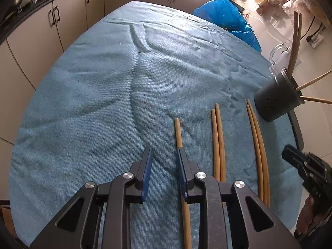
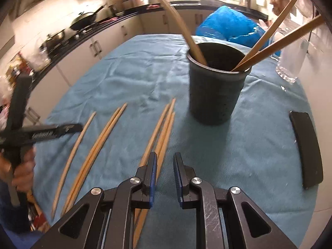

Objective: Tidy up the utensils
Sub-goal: 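Move both tools back to the remaining chopsticks on the cloth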

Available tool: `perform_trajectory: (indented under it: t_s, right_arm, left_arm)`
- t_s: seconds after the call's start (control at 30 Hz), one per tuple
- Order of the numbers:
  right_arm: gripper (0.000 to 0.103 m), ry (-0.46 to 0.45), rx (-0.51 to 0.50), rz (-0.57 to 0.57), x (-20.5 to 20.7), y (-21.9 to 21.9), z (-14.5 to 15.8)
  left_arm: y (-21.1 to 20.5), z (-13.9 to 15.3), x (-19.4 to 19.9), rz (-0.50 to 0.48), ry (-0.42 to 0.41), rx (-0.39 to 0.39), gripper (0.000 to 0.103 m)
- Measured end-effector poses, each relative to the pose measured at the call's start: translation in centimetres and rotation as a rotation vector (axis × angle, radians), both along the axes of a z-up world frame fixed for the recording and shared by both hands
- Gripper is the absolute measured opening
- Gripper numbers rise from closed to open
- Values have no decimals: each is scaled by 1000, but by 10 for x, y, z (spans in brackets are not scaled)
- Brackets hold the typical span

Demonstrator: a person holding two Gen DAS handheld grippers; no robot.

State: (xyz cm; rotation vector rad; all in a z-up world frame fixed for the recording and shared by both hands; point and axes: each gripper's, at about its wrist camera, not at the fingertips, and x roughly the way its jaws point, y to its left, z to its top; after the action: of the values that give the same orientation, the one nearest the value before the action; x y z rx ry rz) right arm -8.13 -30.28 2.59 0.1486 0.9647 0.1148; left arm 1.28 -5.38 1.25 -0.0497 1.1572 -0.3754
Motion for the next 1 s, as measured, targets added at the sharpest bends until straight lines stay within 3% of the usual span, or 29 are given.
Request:
perform_trajectory:
  t_s: [0.13,0.2,0.57,0.8,0.83,0.9,1.0]
  right_arm:
    - [17,10,22,-38,21,7,-5]
    - [17,15,29,-41,29,11,-6]
    - [17,86,78,-29,68,37,-12]
    - [18,137,84,-67,71,29,-24]
    - [19,135,78,-71,71,29,-25]
    - [20,148,66,-80,74,27,-26]
    - [21,161,63,-87,76,28,-31]
  left_arm:
    - [-6,0,3,-3,-20,23,20]
    - [-6,-2,6,7,-22,49,0]
    - [5,-3,7,-12,-8,29,0]
    - [20,-3,8,-31,59,-88,1]
    - [21,-2,7,-31,63,-96,2]
    - [23,-2,8,-28,77,-110,19]
    - [21,1,6,-34,68,-112,22]
